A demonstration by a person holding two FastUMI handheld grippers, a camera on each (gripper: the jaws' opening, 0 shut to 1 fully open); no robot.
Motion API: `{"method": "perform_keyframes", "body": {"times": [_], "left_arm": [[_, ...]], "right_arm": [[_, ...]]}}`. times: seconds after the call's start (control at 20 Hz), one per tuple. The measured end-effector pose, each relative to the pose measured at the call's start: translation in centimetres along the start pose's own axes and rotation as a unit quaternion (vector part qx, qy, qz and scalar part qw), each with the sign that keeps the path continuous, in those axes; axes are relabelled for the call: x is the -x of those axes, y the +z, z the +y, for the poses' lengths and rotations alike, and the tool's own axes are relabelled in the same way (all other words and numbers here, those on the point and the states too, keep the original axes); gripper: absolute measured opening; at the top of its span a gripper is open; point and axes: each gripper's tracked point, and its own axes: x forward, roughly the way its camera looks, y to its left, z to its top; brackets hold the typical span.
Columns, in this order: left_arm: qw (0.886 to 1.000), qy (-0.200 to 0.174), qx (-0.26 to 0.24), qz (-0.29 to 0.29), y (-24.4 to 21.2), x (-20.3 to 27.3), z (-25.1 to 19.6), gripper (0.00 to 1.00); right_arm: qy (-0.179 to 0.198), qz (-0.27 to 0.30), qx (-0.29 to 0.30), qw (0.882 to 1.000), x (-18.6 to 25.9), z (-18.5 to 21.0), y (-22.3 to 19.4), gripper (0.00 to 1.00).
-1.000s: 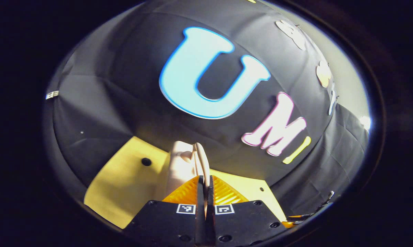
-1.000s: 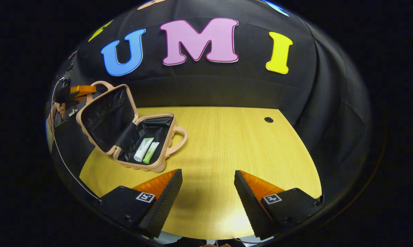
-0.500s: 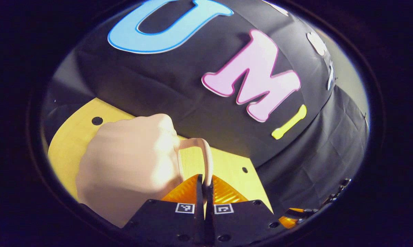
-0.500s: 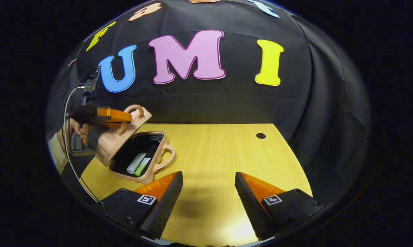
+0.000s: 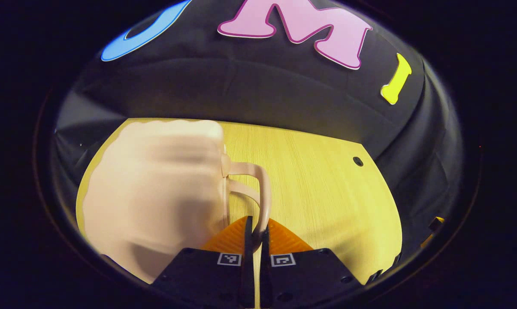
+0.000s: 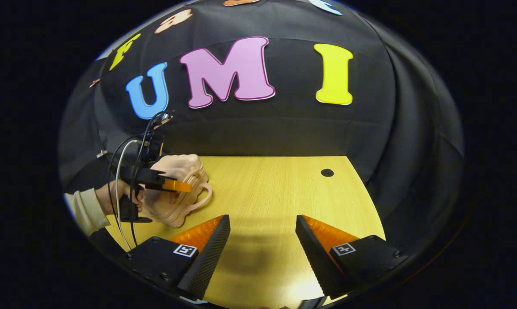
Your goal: First open the suitcase, pack the skin care products into it, and then close the suitcase.
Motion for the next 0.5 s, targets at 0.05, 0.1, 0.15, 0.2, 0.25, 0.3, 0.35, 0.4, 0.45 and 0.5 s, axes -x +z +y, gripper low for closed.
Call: {"method": "perform_keyframes", "body": {"times": [0.05, 0.1, 0.15, 0.2, 0.25, 0.3, 0.35, 0.4, 0.45, 0.5], "left_arm": [[1.0, 0.007, -0.002, -0.004, -0.1, 0.0, -0.1, 0.2], [1.0, 0.013, 0.001, -0.012, 0.0, 0.2, -0.4, 0.24], [1.0, 0.009, 0.013, -0.024, 0.3, 0.7, -0.9, 0.34], [0.999, 0.0, 0.032, -0.041, 0.8, 1.6, -1.6, 0.43], [0.997, -0.011, 0.052, -0.064, 1.4, 2.6, -2.1, 0.51], [0.994, -0.019, 0.069, -0.087, 1.9, 3.8, -1.9, 0.58], [0.99, -0.024, 0.082, -0.113, 2.6, 5.8, -1.7, 0.73], [0.987, -0.025, 0.086, -0.134, 2.9, 7.5, -1.5, 0.79], [0.985, -0.023, 0.082, -0.153, 3.3, 9.5, -1.1, 0.93], [0.981, -0.022, 0.075, -0.177, 3.8, 11.4, -0.6, 0.94]], "right_arm": [[0.007, 0.0, 0.004, 1.0, 0.1, 0.0, -0.2, 0.98], [0.014, 0.001, 0.0, 1.0, 0.2, 0.1, -0.2, 0.97], [0.019, 0.001, -0.005, 1.0, 0.4, 0.4, -0.1, 0.98], [0.019, -0.001, -0.008, 1.0, 0.6, 0.4, 0.2, 0.97], [0.016, -0.007, -0.01, 1.0, 0.8, 0.3, 0.5, 0.98], [0.012, -0.013, -0.014, 1.0, 1.0, 0.3, 0.9, 0.98], [0.007, -0.016, -0.019, 1.0, 1.2, 0.4, 1.0, 0.98], [0.001, -0.019, -0.024, 1.0, 1.5, 0.6, 1.2, 0.98], [-0.005, -0.022, -0.03, 0.999, 1.9, 0.8, 1.5, 0.98], [-0.01, -0.029, -0.037, 0.999, 2.2, 1.1, 1.9, 0.98]]}}
